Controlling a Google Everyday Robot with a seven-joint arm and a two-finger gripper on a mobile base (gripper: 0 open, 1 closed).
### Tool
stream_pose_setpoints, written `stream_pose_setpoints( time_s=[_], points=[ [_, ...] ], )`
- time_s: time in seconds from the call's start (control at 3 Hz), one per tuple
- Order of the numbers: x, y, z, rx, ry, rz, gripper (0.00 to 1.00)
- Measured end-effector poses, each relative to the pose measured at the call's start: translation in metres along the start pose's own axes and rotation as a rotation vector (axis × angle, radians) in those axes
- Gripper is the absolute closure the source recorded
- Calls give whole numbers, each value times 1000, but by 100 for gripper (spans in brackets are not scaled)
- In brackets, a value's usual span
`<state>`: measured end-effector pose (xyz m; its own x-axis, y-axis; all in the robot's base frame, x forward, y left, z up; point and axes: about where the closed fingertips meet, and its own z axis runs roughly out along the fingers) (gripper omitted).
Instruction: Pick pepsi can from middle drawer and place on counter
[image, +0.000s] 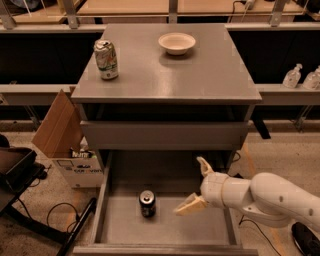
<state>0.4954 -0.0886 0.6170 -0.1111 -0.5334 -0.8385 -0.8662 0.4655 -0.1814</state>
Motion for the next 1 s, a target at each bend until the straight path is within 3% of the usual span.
stream_pose_setpoints(
  time_s=[0.67, 1.0],
  points=[
    [43, 27, 93, -108, -53, -4, 0],
    [64, 49, 119, -164, -83, 6, 0]
  ],
)
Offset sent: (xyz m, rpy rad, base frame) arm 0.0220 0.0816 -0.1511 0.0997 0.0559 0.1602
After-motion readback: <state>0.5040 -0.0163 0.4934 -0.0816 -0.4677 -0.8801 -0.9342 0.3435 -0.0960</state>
